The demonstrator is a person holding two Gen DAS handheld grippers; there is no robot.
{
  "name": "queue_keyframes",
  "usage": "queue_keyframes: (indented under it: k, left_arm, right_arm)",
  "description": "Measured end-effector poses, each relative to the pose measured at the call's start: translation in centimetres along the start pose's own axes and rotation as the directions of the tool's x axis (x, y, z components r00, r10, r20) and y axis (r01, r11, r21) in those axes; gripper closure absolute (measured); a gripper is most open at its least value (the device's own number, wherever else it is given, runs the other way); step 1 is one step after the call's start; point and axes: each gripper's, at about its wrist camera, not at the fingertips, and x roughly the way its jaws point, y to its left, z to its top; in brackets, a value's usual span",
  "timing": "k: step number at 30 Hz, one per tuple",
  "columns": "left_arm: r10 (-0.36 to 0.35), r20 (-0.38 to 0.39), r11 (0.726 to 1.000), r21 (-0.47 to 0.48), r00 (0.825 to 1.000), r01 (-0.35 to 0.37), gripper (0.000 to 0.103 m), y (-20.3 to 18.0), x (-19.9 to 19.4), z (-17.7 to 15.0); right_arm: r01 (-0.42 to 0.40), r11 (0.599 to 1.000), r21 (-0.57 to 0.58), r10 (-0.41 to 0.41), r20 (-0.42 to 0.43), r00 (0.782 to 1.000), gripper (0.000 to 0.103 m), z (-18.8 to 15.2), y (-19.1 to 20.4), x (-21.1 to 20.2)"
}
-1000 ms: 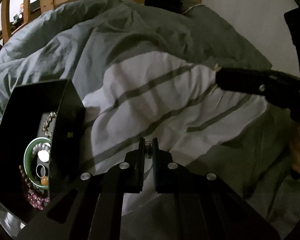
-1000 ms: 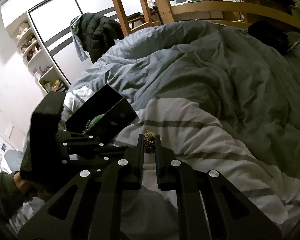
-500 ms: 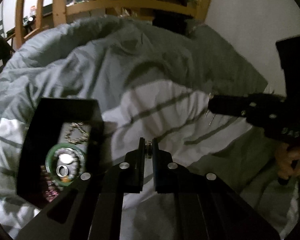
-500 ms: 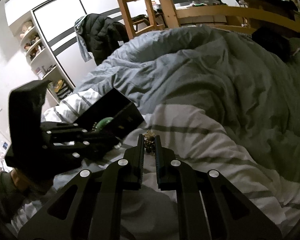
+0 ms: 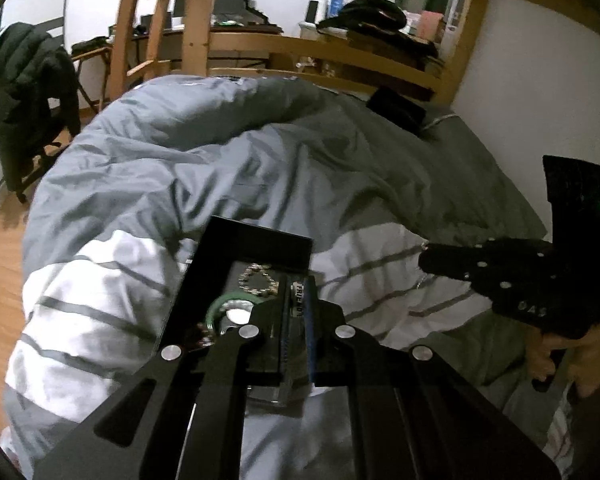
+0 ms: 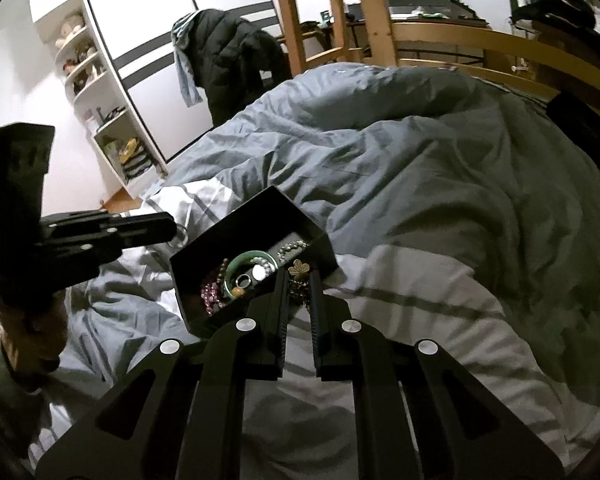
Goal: Organize jewelry
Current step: 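Drop the ring into the box with the right tool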
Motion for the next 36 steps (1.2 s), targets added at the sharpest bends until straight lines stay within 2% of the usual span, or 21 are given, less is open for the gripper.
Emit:
queue_keyframes:
  k: [6, 14, 18, 23, 26, 27, 28, 29, 30, 31, 32, 34, 36]
  left_arm:
    - [0.029, -0.029, 0.998, -0.052, 0.999, -0.031, 0.096, 2.9, 0.4, -0.1]
    - [0.043, -0.103, 0.994, -0.099, 0.994, -0.053, 0.096, 5.6, 3.5, -0.5]
    - [0.042, -0.123, 0.992, -0.116, 0.992, -0.056, 0.096, 6.6, 4.9, -0.2]
    - [0.062, -0.132, 0.986, -0.143, 0.989, -0.081, 0.096, 7.3, 5.3, -0.1]
    - [0.042, -0.124, 0.987, -0.151, 0.991, -0.060, 0.096, 7.2, 4.9, -0.1]
    - [0.043, -0.122, 0.987, -0.149, 0.992, -0.062, 0.096, 7.1, 4.8, -0.1]
    - [0.041, -0.118, 0.987, -0.148, 0.992, -0.058, 0.094, 7.1, 4.7, -0.1]
    - [0.031, -0.117, 0.987, -0.150, 0.993, -0.049, 0.090, 7.1, 4.6, -0.1]
    - [0.031, -0.118, 0.987, -0.153, 0.993, -0.049, 0.074, 7.0, 4.6, -0.1]
    - [0.042, -0.105, 0.986, -0.153, 0.994, -0.058, 0.056, 7.0, 4.4, -0.1]
    - [0.046, -0.091, 0.987, -0.151, 0.995, -0.060, 0.048, 7.0, 4.1, 0.0]
    - [0.041, -0.069, 0.987, -0.152, 0.997, -0.051, 0.046, 6.9, 3.4, 0.2]
    - [0.047, -0.049, 0.985, -0.162, 0.998, -0.054, 0.037, 6.9, 2.6, 0.4]
  right_arm:
    - [-0.027, 0.999, -0.032, 0.026, -0.027, 0.999, 0.092, 1.7, 2.0, 3.4]
    - [-0.088, 0.992, -0.095, 0.079, -0.091, 0.993, 0.092, 3.0, 3.7, 9.1]
    - [-0.096, 0.987, -0.131, 0.080, -0.118, 0.990, 0.092, 2.9, 4.3, 11.1]
    - [-0.071, 0.977, -0.200, 0.043, -0.142, 0.989, 0.091, 2.0, 5.2, 12.4]
    - [-0.069, 0.976, -0.206, 0.038, -0.150, 0.988, 0.089, 1.7, 5.4, 12.6]
    - [-0.069, 0.976, -0.208, 0.038, -0.149, 0.988, 0.082, 1.6, 5.4, 12.5]
    - [-0.075, 0.975, -0.207, 0.045, -0.146, 0.988, 0.065, 1.5, 5.5, 12.2]
    - [-0.076, 0.976, -0.206, 0.047, -0.139, 0.989, 0.054, 1.5, 5.6, 12.0]
    - [-0.067, 0.978, -0.199, 0.044, -0.119, 0.992, 0.039, 1.5, 5.6, 11.6]
    - [-0.068, 0.978, -0.195, 0.047, -0.110, 0.993, 0.036, 1.6, 5.6, 11.4]
    - [-0.070, 0.980, -0.187, 0.050, -0.109, 0.993, 0.036, 1.6, 5.5, 11.2]
    - [-0.048, 0.981, -0.191, 0.028, -0.103, 0.994, 0.035, 1.7, 5.5, 10.9]
    - [-0.017, 0.982, -0.188, 0.001, -0.086, 0.996, 0.028, 1.8, 5.2, 10.2]
